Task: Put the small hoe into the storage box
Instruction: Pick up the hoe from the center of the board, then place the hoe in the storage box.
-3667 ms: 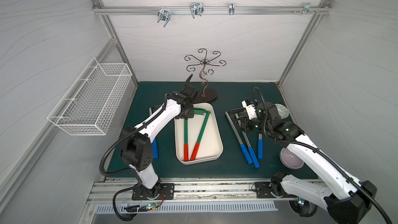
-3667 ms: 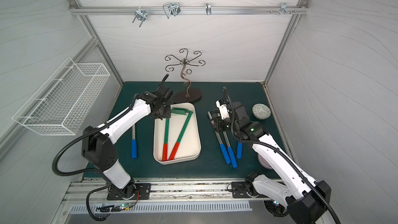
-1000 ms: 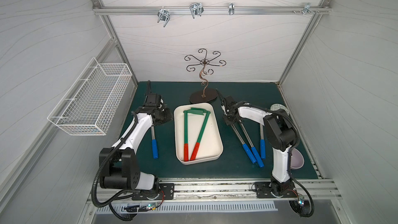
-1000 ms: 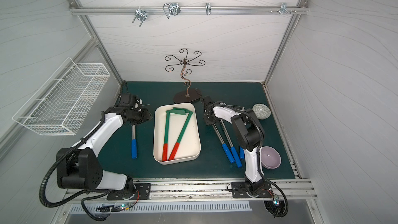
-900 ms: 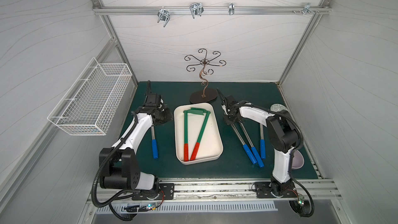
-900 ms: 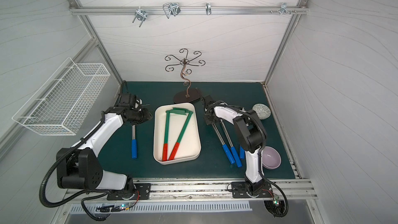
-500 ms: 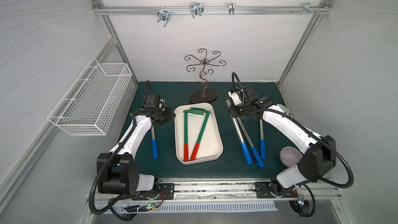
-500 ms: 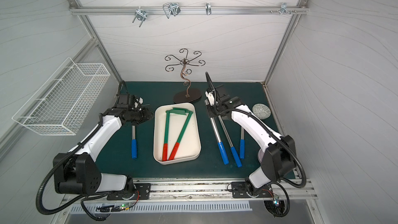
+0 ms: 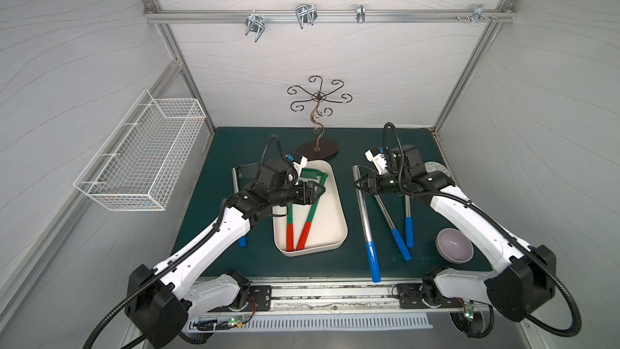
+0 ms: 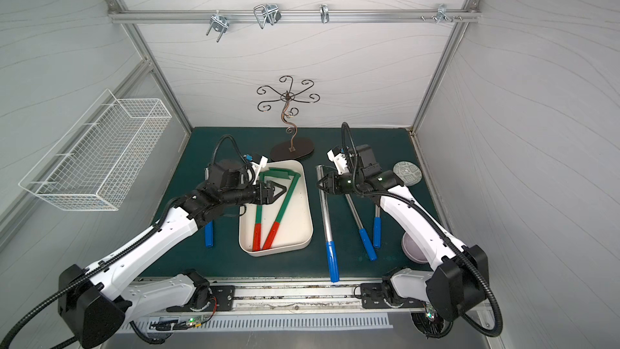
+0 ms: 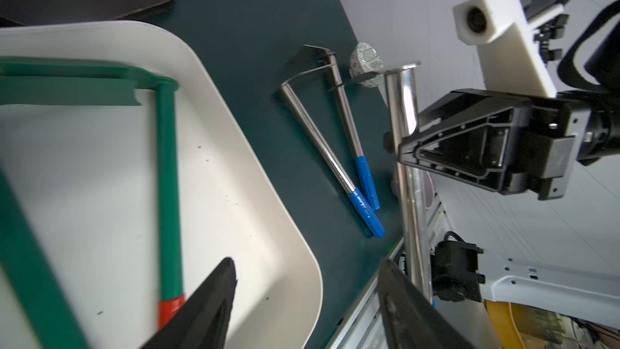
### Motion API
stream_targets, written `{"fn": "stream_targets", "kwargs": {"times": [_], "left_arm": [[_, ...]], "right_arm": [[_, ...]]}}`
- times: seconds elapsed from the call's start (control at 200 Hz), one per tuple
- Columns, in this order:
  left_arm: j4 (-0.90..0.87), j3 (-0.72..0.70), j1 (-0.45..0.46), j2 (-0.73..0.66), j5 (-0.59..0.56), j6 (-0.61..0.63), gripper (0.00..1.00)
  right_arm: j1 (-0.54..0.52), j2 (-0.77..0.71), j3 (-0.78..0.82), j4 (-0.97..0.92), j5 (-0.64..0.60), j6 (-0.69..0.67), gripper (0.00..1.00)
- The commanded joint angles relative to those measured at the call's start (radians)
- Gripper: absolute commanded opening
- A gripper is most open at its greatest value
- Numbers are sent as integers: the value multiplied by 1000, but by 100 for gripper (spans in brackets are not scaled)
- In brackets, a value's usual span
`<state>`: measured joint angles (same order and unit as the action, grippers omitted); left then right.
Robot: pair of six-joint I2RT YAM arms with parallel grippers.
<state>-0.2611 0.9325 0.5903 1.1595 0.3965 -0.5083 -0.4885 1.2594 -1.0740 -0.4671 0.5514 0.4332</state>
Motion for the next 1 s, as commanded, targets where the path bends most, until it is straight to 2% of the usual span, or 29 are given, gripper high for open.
{"fn": "stream_targets", "kwargs": {"times": [0.0,0.22,0.68,0.8,0.915,0.996], "left_arm": [[205,-4,69,63,0,-84,70],[407,-31,127,135,42,-192,73],[572,-54,155,202,86,-301,72],[615,-60,154,207,97,-327,68],[729,-88,153,218,127,-375,60],[728,-81,154,234,147,-381,55]], "right_arm": [[8,-47,24,192,135,121,0],[19,-48,85,363,174,260,0],[24,23,154,707,182,541,0],[24,39,175,774,185,597,0],[24,53,185,815,189,626,0],[24,64,189,833,191,637,0]]}}
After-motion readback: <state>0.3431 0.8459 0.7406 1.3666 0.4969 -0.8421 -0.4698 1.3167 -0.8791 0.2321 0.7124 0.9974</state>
